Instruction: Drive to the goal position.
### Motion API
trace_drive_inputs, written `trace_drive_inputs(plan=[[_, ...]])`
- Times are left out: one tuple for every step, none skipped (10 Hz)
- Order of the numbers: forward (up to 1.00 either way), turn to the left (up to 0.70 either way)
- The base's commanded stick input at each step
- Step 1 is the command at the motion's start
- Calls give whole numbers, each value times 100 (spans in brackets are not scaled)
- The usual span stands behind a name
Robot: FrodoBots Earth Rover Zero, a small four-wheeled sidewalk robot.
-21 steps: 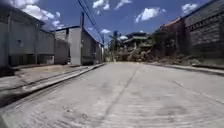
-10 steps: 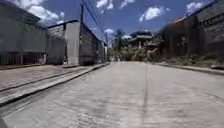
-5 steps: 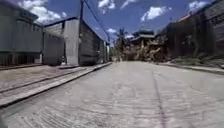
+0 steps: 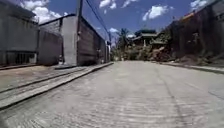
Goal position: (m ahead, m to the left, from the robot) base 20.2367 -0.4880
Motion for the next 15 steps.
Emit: trace_drive_inputs(plan=[[100, 0], [100, 0], [100, 0], [100, 0], [100, 0], [100, 0], [100, 0], [100, 0], [100, 0], [100, 0], [100, 4], [100, -29], [100, -40], [100, -40], [100, -40]])
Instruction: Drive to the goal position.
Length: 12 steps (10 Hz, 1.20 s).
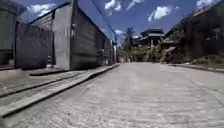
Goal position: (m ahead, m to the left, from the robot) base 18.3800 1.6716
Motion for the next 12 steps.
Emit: trace_drive_inputs(plan=[[100, -40], [100, -39], [100, -31], [100, -18], [100, -9], [100, 0], [100, 0], [100, 0], [100, 0], [100, 0], [100, 0], [100, 0]])
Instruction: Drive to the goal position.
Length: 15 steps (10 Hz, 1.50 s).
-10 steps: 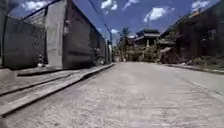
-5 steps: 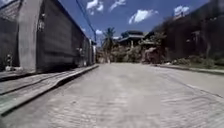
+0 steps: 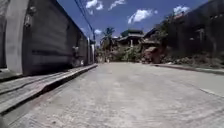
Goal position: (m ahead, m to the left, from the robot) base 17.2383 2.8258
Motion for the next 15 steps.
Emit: trace_drive_inputs(plan=[[100, 0], [100, 0], [100, 0], [100, 0], [100, 0], [100, 0], [100, 0], [100, 0], [100, 0], [100, 0], [100, 0], [100, 0], [100, 0], [100, 0], [100, 0]])
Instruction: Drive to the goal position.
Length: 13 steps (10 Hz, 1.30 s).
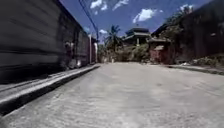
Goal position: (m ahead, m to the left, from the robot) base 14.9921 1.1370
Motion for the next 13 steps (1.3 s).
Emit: trace_drive_inputs(plan=[[100, 0], [100, 0], [100, 0], [100, 0], [100, 0], [100, 0], [100, 0], [100, 0], [100, 0], [100, -3], [100, -10], [100, -38], [100, -39]])
